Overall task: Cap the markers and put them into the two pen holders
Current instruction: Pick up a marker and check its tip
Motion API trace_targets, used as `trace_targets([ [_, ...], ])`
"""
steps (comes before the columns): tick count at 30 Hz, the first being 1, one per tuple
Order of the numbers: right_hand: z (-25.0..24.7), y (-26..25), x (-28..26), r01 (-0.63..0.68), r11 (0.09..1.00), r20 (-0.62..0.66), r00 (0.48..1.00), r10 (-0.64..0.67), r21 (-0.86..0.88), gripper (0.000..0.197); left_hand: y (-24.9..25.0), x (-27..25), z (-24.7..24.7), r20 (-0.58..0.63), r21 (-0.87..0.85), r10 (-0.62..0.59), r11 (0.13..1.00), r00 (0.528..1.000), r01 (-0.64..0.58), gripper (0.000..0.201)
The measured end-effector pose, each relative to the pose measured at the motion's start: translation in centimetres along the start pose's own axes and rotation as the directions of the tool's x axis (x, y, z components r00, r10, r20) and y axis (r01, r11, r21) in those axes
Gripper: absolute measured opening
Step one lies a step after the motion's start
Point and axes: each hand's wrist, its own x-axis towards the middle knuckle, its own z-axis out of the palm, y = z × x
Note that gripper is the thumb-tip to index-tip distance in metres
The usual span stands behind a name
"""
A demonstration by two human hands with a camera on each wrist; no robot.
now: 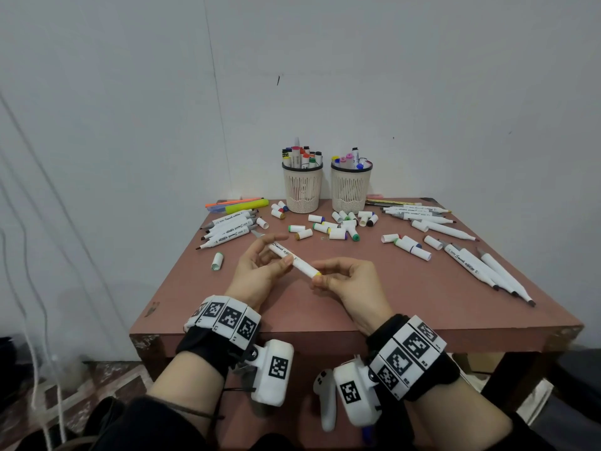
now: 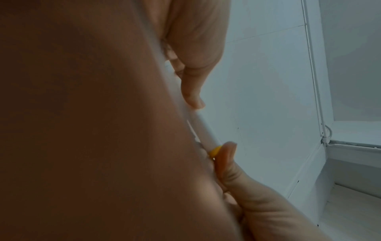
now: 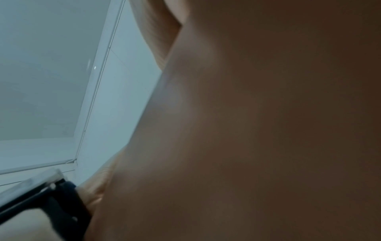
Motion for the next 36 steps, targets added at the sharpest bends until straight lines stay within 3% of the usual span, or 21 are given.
trace_targets([
  [3,0.1,-0.1,-0.3,0.002,1.0,0.004,1.0,-0.002,-0.018,0.023,0.3,-0.2,0.3,-0.007,-0.033,-0.028,0.999,1.0,0.028,0.038],
  [6,0.0,-0.6,-0.5,-0.007,1.0,0.016,1.0,0.007,0.001,0.019,0.8,-0.4,0.5,-0.004,-0.096,-0.058,0.994,0.998,0.057,0.055],
  [9,-0.2,-2.4,-0.8,0.049,0.999,0.034,0.998,-0.049,0.014,0.015,1.0,-0.4,0.6,-0.043,-0.132,-0.071,0.989,0.997,0.065,0.065],
  [13,-1.1,-6.7,0.0,0.179,0.975,0.155,0.975,-0.158,-0.131,0.016,1.1,-0.4,0.9,-0.109,-0.107,-0.126,0.988,0.986,0.115,0.05],
  [15,-2.1,-8.7,1.6,0.202,0.923,0.231,0.964,-0.129,-0.329,0.018,1.1,-0.4,1.0,-0.123,-0.096,-0.148,0.986,0.981,0.137,0.041],
  [17,-3.4,-10.1,3.6,0.241,0.736,0.289,0.955,-0.064,-0.633,0.019,1.2,-0.4,1.1,-0.123,-0.085,-0.152,0.986,0.981,0.142,0.034],
  [19,-5.1,-10.8,5.8,0.249,0.375,0.291,0.955,0.058,-0.893,0.022,1.4,-0.4,1.1,-0.114,-0.089,-0.161,0.984,0.98,0.151,0.03],
  [21,-6.9,-11.1,7.8,0.194,-0.029,0.183,0.958,0.221,-0.981,0.035,1.5,-0.5,1.1,-0.104,-0.101,-0.168,0.982,0.98,0.158,0.028],
  [22,-7.8,-11.2,8.6,0.163,-0.179,0.107,0.953,0.285,-0.97,0.043,1.6,-0.5,1.2,-0.102,-0.105,-0.166,0.982,0.981,0.155,0.026],
  [23,-8.5,-11.2,9.3,0.132,-0.272,0.036,0.942,0.334,-0.953,0.048,1.7,-0.6,1.1,-0.099,-0.109,-0.161,0.983,0.982,0.15,0.025],
  [27,-10.6,-10.8,11.8,0.046,-0.35,-0.112,0.902,0.416,-0.936,0.058,1.7,-0.6,1.0,-0.087,-0.107,-0.146,0.985,0.985,0.137,0.023],
  [31,-10.9,-9.7,13.5,0.048,-0.282,-0.09,0.885,0.456,-0.958,0.058,1.5,-0.4,0.9,-0.093,-0.115,-0.141,0.985,0.986,0.13,0.026],
  [34,-10.1,-8.9,14.3,0.118,-0.366,-0.038,0.92,0.39,-0.923,0.056,1.4,-0.3,0.9,-0.095,-0.101,-0.145,0.986,0.985,0.135,0.028],
  [36,-9.5,-8.6,15.0,0.14,-0.365,0.002,0.936,0.353,-0.92,0.055,1.3,-0.2,0.7,-0.102,-0.087,-0.149,0.986,0.984,0.14,0.028],
])
